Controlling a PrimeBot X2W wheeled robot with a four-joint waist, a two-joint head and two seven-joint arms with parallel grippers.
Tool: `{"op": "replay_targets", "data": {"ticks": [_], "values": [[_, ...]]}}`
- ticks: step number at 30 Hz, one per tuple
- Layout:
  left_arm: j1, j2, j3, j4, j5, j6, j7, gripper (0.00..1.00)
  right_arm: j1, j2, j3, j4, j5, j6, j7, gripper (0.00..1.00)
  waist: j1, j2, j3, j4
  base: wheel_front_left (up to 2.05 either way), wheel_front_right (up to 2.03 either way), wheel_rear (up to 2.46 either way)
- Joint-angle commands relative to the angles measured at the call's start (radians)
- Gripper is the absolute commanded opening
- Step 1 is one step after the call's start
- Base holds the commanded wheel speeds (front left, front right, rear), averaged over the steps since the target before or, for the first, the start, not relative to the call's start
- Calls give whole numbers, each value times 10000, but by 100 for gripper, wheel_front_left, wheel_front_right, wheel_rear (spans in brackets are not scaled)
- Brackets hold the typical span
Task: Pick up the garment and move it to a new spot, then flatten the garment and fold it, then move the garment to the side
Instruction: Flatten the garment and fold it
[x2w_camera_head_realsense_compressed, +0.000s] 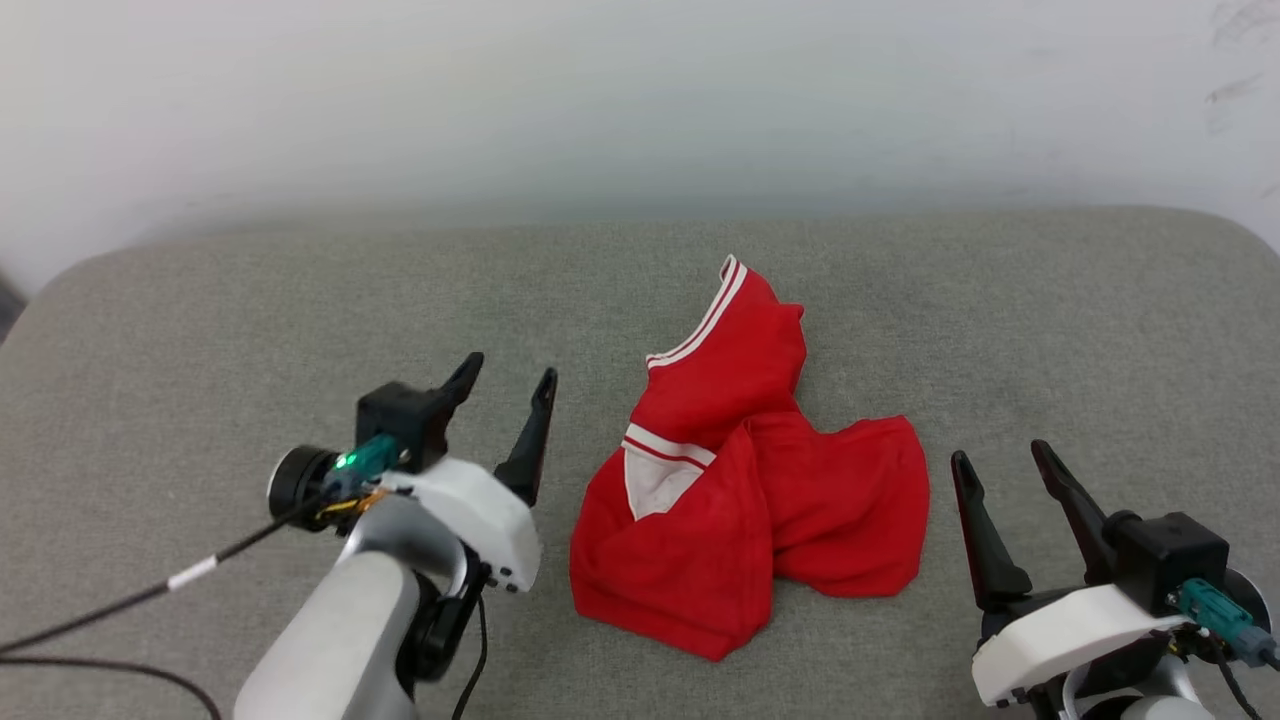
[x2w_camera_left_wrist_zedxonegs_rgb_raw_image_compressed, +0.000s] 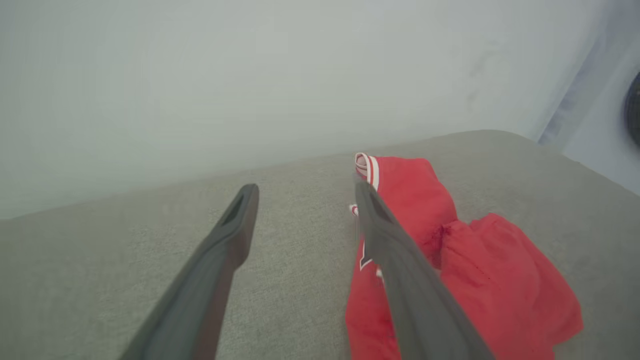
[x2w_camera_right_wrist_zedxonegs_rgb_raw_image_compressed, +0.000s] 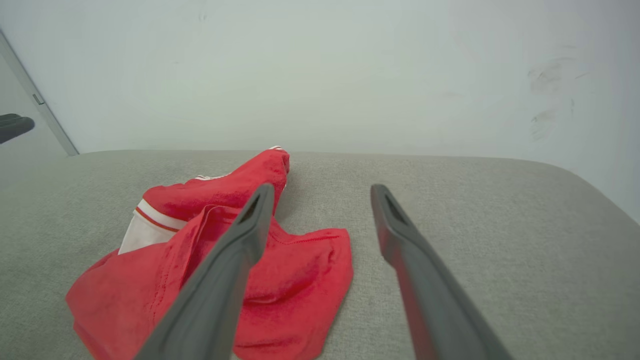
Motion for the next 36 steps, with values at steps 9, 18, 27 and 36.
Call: {"op": "replay_targets", "data": {"ticks": [9, 18, 27, 36], "values": [[-1814, 37, -1279, 2131, -1272, -1860, 4249, 100, -451, 17, 254, 657, 280, -7, -426, 100, 0, 0, 741, -911, 0, 0, 0], [-2060, 336, -2044, 2129, -2004, -2115, 5816, 45, -728, 17, 397, 1088, 506, -5, -751, 100, 0, 0, 1086, -1202, 0, 0, 0], [-2492, 870, -1823, 1488, -1887, -1961, 5537, 0, -823, 17, 277, 1368, 547, -5, -875, 100, 0, 0, 1019, -877, 0, 0, 0], [-2105, 2066, -876, 259, -2080, -1162, 5535, 0, -761, 16, 157, 1366, 478, -5, -814, 100, 0, 0, 803, -373, 0, 0, 0]]}}
